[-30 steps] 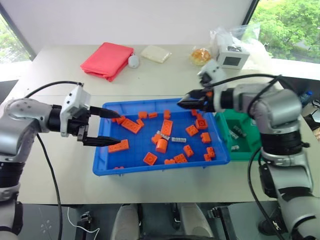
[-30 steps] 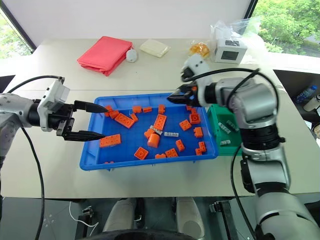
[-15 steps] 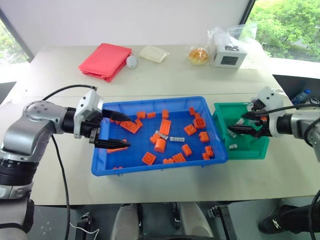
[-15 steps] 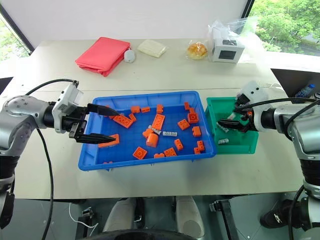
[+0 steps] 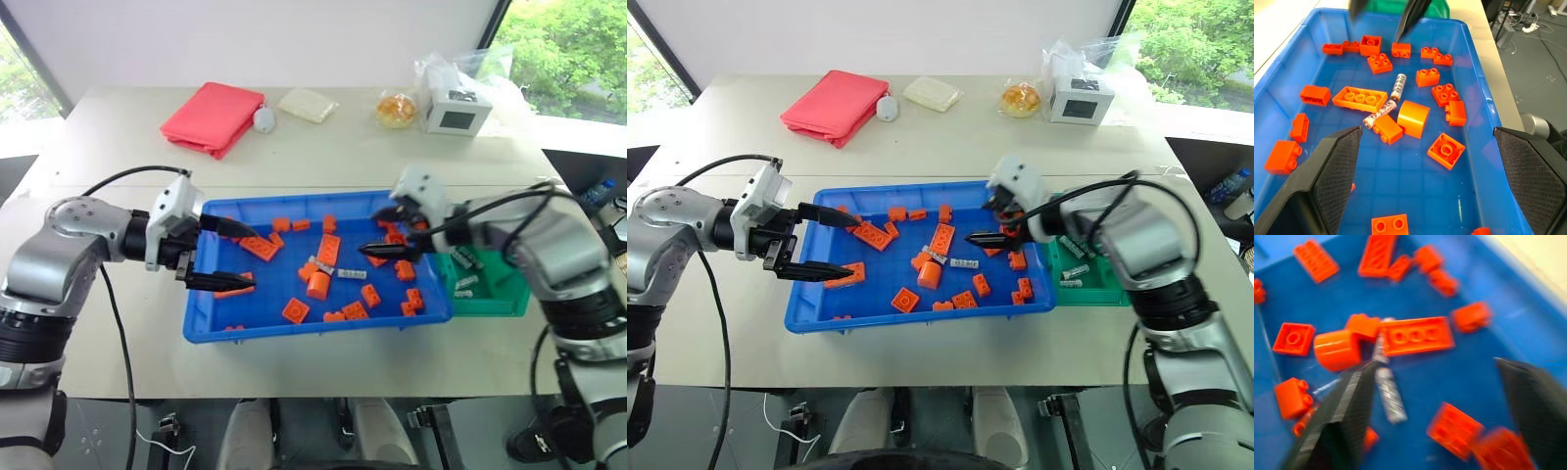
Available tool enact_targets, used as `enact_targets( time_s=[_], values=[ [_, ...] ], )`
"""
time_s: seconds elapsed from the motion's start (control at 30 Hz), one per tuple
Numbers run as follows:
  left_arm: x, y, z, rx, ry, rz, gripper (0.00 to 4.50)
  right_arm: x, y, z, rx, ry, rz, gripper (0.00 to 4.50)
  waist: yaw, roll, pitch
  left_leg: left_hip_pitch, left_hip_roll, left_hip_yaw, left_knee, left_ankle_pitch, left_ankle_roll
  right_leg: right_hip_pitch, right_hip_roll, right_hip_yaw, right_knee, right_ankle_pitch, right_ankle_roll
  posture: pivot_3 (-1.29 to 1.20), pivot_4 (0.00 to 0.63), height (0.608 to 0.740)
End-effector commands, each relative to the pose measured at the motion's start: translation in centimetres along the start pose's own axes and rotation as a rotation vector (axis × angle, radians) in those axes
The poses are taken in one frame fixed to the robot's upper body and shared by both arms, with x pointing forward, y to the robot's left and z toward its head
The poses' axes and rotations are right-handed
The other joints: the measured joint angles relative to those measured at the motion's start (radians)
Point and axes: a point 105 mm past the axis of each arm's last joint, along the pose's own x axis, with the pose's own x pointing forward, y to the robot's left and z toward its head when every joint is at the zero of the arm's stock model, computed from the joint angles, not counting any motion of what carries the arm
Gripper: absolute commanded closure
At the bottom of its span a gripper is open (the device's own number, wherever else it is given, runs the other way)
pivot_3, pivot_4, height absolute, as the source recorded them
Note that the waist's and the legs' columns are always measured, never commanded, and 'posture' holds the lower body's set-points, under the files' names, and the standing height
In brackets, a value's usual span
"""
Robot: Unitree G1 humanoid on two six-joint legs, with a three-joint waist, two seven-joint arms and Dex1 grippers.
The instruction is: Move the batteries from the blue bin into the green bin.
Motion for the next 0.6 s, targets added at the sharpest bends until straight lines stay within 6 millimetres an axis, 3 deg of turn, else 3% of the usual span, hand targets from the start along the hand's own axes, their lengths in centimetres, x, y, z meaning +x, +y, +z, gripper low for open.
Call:
enact_targets(
  time_s=[0.03,0.17,0.4,0.6],
  values=[
    [-0.9,-0.2,0.9,0.034,0.007,0.037,0.00,1.0,0.8,0.7,-0.013,-0.004,0.010,2.76,0.000,0.000,0.000,0.000,0.000,0.000,0.000,0.000,0.000,0.000,0.000,0.000,0.000,0.000,0.000,0.00,0.150,0.736],
    [-1.2,-0.7,0.7,0.015,0.013,0.046,0.00,2.5,2.0,-0.4,0.022,0.025,0.052,2.76,-0.001,0.000,0.000,0.000,0.000,0.000,0.000,0.000,0.000,0.000,0.000,0.000,0.000,0.000,0.000,0.00,0.150,0.736],
    [-1.3,-0.8,0.6,0.011,0.014,0.067,0.00,3.3,1.5,-1.4,0.061,0.058,0.032,2.76,-0.001,0.000,0.000,0.001,0.000,0.000,0.000,0.000,0.000,0.000,0.000,0.000,0.000,0.000,0.000,0.00,0.150,0.736],
    [-1.2,-0.7,0.4,0.015,0.014,0.075,0.00,3.7,2.2,-1.1,0.090,0.044,0.050,2.76,-0.002,0.000,0.000,0.001,0.000,0.000,0.000,0.000,0.000,0.000,0.001,0.000,0.000,0.000,0.000,0.00,0.150,0.736]
  ],
)
